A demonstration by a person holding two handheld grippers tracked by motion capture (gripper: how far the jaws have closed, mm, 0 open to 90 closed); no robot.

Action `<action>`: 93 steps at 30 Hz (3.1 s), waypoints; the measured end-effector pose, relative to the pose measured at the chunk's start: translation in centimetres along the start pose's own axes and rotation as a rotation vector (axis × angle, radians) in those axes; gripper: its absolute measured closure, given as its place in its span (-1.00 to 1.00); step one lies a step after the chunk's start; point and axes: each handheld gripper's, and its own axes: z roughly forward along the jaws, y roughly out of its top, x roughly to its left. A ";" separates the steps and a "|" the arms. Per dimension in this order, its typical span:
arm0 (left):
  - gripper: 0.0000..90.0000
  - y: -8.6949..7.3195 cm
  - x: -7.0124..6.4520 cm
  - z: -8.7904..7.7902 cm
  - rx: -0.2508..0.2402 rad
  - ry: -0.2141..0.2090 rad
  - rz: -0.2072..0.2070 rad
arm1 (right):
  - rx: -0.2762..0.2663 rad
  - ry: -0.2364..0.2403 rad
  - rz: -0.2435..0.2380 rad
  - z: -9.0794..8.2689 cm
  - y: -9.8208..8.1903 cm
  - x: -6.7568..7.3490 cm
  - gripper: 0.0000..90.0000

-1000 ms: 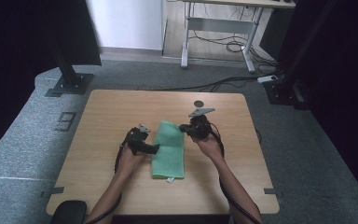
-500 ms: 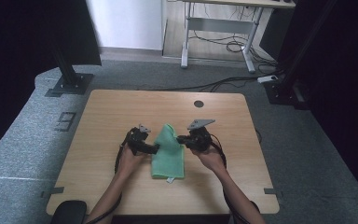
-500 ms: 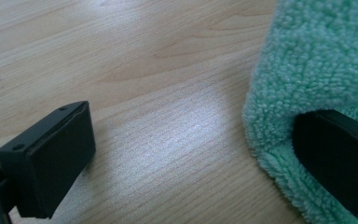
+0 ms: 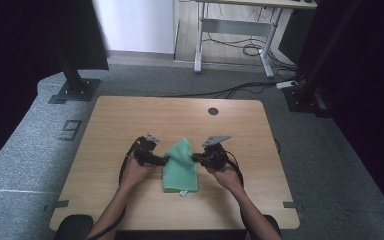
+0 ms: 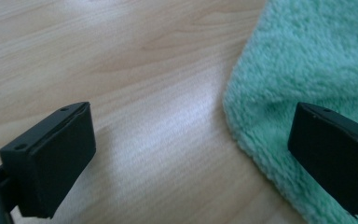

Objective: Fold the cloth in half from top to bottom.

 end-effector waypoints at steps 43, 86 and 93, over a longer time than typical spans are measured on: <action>-0.86 -0.7 -0.9 -1.0 0.006 0.026 0.056 | 0.108 0.057 -0.014 0.6 -5.2 3.4 0.85; -0.45 3.0 -3.3 -4.6 -0.005 -0.126 0.133 | 0.122 0.044 -0.009 -0.1 -6.3 3.4 0.76; -0.10 6.5 -5.3 -3.0 0.004 -0.207 0.153 | 0.122 0.046 0.000 -0.1 -6.5 3.3 0.78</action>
